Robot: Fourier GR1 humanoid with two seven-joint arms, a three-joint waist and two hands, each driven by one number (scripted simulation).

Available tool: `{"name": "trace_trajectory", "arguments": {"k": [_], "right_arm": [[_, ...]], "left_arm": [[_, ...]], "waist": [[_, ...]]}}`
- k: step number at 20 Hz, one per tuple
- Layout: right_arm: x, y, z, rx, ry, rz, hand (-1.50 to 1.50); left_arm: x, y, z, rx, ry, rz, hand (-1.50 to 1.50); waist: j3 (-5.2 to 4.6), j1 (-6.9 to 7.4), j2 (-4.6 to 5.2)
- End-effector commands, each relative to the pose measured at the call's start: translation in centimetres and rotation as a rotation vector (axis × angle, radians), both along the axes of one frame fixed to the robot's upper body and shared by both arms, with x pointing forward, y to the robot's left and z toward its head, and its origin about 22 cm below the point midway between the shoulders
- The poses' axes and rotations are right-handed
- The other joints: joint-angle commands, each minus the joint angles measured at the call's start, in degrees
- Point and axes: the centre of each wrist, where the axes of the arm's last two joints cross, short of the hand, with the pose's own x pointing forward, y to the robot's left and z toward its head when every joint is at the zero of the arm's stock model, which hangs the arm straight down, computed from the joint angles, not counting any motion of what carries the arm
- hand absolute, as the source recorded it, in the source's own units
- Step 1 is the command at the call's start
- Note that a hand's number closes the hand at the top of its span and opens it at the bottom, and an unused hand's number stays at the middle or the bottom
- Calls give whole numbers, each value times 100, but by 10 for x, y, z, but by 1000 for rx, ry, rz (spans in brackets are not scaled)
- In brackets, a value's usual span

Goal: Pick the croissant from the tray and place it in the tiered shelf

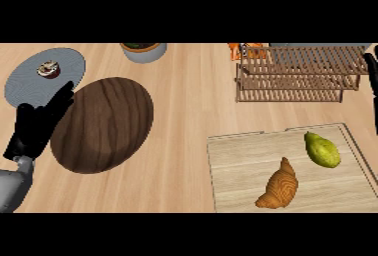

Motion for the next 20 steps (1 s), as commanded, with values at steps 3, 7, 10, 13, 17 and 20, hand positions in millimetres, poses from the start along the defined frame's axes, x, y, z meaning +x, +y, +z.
{"name": "trace_trajectory", "arguments": {"k": [3,7,10,13,17,20], "right_arm": [[-3,33,-28,-45,224,-76,150],[-26,-31,-70,-215,435,-537,150],[-32,43,-83,139,453,-418,-150],[-61,63,-51,121,398,-302,-150],[-81,63,-11,-130,481,-182,-150],[-82,54,1,-381,621,-136,-150]], "left_arm": [[-10,-25,0,-103,-162,88,0],[-7,-27,7,-230,-211,163,0],[-23,-51,4,-276,-247,184,0],[-43,-44,-11,-270,-235,185,0],[-29,-57,4,-254,-258,180,0],[-33,-56,-7,-270,-260,175,0]], "waist": [[-82,128,19],[-153,-114,25],[-69,17,7],[-71,-3,20],[-81,-49,7],[-105,-18,19]]}}
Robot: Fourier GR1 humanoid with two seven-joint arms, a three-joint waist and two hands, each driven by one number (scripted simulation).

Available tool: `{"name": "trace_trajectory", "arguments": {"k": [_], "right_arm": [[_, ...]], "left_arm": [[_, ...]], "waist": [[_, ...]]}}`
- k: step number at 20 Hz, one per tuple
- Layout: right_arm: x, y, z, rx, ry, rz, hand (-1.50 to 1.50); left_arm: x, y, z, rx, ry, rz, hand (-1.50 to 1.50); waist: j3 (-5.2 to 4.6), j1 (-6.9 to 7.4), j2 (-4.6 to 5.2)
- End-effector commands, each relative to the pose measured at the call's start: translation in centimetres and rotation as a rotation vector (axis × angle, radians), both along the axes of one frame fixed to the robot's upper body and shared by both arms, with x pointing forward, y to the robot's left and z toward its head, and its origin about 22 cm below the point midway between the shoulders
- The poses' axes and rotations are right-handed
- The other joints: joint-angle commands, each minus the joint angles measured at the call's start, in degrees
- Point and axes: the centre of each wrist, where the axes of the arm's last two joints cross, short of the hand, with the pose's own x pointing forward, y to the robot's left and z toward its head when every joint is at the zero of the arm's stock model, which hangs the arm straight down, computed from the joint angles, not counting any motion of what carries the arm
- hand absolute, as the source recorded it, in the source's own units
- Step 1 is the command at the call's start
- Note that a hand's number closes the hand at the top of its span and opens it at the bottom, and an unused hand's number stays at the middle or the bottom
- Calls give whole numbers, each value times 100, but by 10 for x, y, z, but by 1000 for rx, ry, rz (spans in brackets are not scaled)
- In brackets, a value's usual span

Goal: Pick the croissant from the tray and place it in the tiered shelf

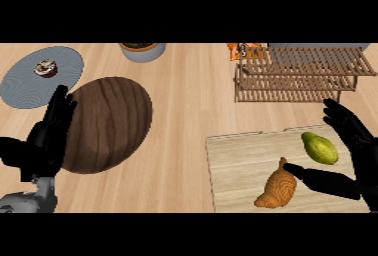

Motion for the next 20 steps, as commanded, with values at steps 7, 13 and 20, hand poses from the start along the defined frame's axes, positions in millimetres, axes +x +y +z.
{"name": "trace_trajectory", "arguments": {"k": [7,13,20], "right_arm": [[-8,20,54,-614,390,113,-150],[-7,53,68,-825,570,45,-150],[15,91,38,-925,674,30,-150]], "left_arm": [[5,-13,8,-5,-25,-36,0],[4,-12,0,-13,-14,-47,0],[5,-13,8,-10,-8,-49,0]], "waist": [[-38,237,45],[-26,295,56],[-9,284,48]]}}
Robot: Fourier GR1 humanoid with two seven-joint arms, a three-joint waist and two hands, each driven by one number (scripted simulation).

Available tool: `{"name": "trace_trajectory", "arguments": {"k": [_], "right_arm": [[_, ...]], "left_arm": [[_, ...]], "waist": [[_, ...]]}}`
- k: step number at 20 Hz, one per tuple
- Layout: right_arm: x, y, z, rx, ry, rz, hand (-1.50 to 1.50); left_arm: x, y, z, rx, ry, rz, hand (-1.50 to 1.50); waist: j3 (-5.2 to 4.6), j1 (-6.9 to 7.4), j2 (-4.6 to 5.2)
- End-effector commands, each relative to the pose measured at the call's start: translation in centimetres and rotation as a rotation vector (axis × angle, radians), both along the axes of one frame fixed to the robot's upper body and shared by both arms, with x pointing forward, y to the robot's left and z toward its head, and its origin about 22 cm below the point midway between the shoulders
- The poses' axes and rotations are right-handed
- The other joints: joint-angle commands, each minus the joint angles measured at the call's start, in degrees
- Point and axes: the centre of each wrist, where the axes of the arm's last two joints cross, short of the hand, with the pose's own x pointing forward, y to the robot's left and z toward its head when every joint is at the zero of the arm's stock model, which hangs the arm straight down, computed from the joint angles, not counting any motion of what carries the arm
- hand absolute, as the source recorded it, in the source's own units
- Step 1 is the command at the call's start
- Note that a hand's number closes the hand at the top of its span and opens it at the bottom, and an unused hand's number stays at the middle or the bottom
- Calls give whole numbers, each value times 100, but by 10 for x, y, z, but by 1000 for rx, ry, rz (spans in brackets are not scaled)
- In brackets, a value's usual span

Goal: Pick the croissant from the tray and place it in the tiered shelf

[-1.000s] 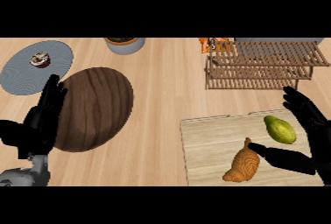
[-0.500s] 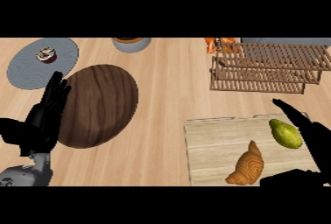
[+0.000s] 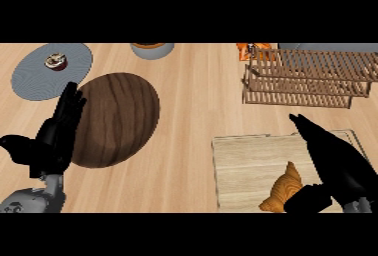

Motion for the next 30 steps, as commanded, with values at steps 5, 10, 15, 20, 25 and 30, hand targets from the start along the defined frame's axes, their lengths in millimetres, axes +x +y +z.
{"name": "trace_trajectory", "arguments": {"k": [5,10,15,20,25,30], "right_arm": [[12,25,-37,-319,177,-151,-150],[15,23,-55,-379,224,-166,-150],[21,33,-55,-337,199,-178,-150],[15,26,-55,-324,245,-163,-150],[1,21,-82,-343,256,-187,-150],[10,22,-95,-316,223,-195,-150]], "left_arm": [[0,7,-6,9,9,18,0],[-1,19,3,11,-6,30,0],[3,4,10,-8,-17,38,0],[6,8,3,2,3,53,0],[-1,16,6,-3,1,47,0],[-10,2,-3,13,-11,51,0]], "waist": [[1,-79,-15],[3,-198,-46],[25,-244,-32],[24,-311,-30],[26,-296,-37],[31,-241,-27]]}}
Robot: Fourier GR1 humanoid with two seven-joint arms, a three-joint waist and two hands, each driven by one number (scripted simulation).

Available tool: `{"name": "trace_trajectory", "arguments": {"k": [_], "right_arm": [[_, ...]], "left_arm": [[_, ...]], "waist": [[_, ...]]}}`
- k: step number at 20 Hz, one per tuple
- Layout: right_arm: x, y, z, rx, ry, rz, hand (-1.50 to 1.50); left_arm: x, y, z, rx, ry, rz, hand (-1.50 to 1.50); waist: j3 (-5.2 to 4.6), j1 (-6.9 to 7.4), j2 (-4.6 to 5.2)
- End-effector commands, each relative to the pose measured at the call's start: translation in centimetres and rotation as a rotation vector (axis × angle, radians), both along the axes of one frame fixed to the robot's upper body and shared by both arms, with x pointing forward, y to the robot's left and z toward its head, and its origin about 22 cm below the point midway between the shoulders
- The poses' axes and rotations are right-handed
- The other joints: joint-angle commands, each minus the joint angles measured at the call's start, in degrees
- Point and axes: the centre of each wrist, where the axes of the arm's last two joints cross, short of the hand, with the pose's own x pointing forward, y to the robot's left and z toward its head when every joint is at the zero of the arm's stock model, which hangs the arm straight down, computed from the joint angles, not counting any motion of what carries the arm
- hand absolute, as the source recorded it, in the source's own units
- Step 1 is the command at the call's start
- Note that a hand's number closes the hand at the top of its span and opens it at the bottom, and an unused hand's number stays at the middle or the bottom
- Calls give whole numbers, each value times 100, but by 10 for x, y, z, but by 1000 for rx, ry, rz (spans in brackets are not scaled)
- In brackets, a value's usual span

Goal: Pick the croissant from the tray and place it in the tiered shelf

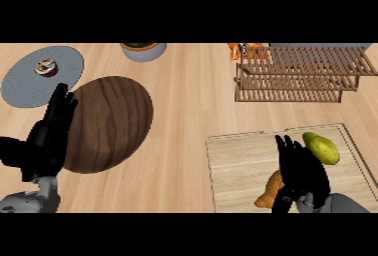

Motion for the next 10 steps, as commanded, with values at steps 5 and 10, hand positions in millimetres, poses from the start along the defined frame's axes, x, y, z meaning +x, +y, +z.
{"name": "trace_trajectory", "arguments": {"k": [5,10], "right_arm": [[2,-2,-4,-74,-1,-122,-150],[10,17,-16,-53,14,-130,-150]], "left_arm": [[-13,9,-8,0,2,12,0],[1,1,-12,0,-2,12,0]], "waist": [[2,15,-1],[2,13,13]]}}
